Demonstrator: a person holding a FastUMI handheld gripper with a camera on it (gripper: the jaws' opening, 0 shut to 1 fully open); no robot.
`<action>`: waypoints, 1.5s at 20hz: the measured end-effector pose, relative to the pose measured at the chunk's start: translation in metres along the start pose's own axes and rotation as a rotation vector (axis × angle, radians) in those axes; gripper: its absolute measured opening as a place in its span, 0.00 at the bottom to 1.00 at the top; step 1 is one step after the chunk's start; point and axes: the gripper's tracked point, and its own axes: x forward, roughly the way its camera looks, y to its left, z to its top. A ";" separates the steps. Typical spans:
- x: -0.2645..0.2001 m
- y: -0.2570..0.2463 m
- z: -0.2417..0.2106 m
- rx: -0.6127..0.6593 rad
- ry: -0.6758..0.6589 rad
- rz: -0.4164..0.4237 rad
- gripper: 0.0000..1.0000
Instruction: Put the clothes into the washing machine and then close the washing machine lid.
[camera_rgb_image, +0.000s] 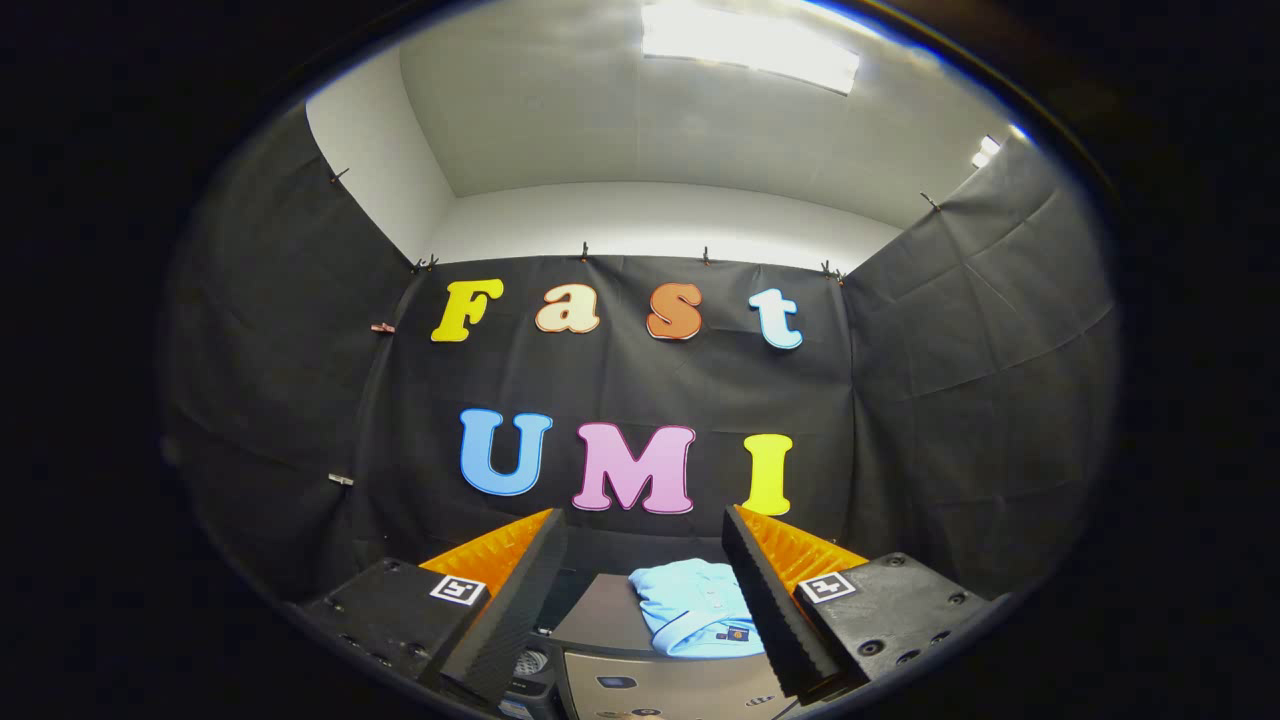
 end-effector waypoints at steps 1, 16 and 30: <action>0.000 0.000 -0.001 0.000 0.003 0.000 0.97; 0.002 0.000 -0.005 -0.007 0.003 0.013 0.97; 0.060 -0.044 -0.022 -0.018 0.047 -0.058 0.97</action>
